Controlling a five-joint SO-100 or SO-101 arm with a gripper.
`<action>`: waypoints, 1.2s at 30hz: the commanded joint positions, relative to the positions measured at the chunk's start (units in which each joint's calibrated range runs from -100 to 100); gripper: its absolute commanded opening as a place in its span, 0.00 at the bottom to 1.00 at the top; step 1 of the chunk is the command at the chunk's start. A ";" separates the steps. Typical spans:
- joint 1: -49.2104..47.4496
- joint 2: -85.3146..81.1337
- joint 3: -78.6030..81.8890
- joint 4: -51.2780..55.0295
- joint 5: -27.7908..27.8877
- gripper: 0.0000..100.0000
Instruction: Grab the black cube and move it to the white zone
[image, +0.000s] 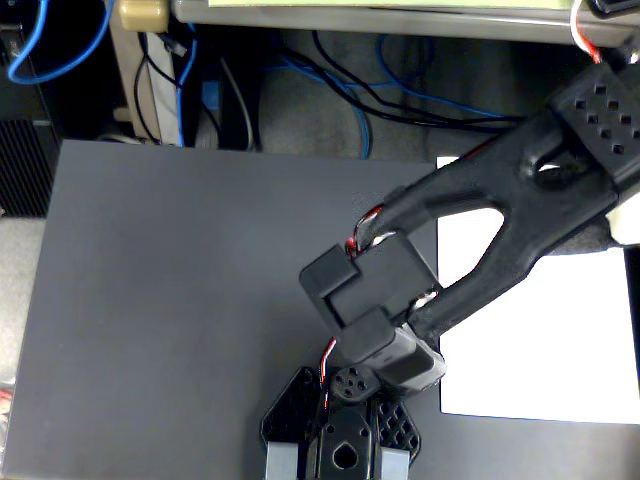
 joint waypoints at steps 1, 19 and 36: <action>0.14 -0.28 3.81 -4.22 -0.28 0.01; 0.29 14.76 3.72 -9.37 1.24 0.02; 0.36 14.84 4.54 -8.94 4.33 0.34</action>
